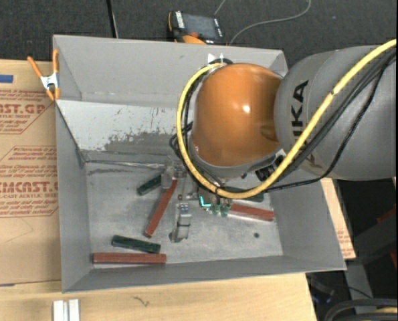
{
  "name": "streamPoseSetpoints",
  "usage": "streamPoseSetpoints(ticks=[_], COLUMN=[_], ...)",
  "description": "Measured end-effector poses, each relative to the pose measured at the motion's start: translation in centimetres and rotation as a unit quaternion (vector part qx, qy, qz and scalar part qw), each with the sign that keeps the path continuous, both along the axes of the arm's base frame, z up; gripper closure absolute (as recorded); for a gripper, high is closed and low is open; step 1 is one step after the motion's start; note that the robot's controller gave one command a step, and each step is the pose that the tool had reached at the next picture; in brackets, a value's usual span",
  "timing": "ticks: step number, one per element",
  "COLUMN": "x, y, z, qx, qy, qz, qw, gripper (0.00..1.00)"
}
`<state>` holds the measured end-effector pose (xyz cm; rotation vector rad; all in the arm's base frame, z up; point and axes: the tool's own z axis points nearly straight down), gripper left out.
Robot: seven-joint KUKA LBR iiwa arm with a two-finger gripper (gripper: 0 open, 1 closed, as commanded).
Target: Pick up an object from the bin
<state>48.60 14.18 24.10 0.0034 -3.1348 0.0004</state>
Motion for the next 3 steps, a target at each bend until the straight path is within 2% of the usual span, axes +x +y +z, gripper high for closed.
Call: streamPoseSetpoints(ticks=[1, 2, 3], x=[-0.5, -0.7, -0.6], y=[2.8, 10.0, 4.8], z=[-17.3, -13.9, -14.2], qx=[0.002, 0.003, -0.001], qy=[-0.0074, -0.0050, -0.0026], qz=[0.022, 0.035, -0.007], qw=[0.9997, 0.9994, 1.0000], gripper=[0.00, 0.00, 0.00])
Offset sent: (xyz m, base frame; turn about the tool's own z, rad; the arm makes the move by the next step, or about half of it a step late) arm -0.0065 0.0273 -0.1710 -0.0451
